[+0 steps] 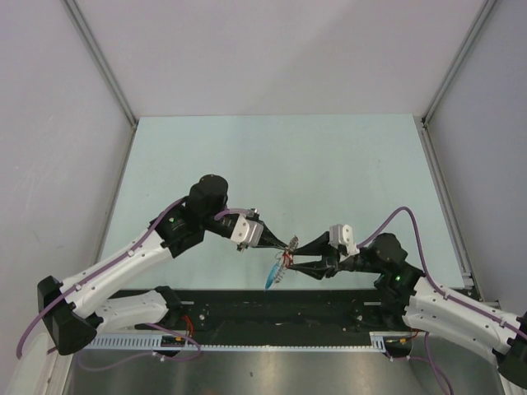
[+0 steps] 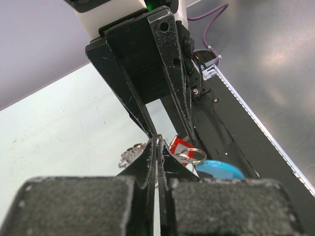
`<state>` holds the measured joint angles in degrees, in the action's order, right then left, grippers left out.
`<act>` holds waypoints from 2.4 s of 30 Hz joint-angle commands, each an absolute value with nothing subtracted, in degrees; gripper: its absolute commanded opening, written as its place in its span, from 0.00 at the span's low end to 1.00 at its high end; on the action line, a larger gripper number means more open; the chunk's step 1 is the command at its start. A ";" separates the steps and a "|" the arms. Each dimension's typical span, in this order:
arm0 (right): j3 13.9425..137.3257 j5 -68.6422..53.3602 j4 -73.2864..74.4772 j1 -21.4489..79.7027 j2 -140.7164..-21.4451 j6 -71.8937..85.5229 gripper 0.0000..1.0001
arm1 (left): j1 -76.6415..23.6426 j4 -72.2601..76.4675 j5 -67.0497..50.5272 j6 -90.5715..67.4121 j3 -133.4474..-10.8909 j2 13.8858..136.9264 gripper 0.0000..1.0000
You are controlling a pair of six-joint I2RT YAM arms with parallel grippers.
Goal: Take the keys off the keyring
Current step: Remove the key from the keyring.
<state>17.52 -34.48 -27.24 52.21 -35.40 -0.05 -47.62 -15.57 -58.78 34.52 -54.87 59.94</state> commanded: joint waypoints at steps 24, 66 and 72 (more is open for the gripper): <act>19.69 -21.98 -24.96 57.48 -34.81 -1.05 0.45 | -47.46 -14.85 -61.96 35.42 -56.87 58.97 0.00; 19.86 -24.78 -25.31 57.92 -30.85 -8.79 0.48 | -47.37 -15.91 -62.58 36.30 -57.30 59.94 0.00; 19.86 -24.52 -26.54 58.01 -32.61 -9.40 0.48 | -47.37 -16.08 -62.75 36.30 -57.66 60.29 0.00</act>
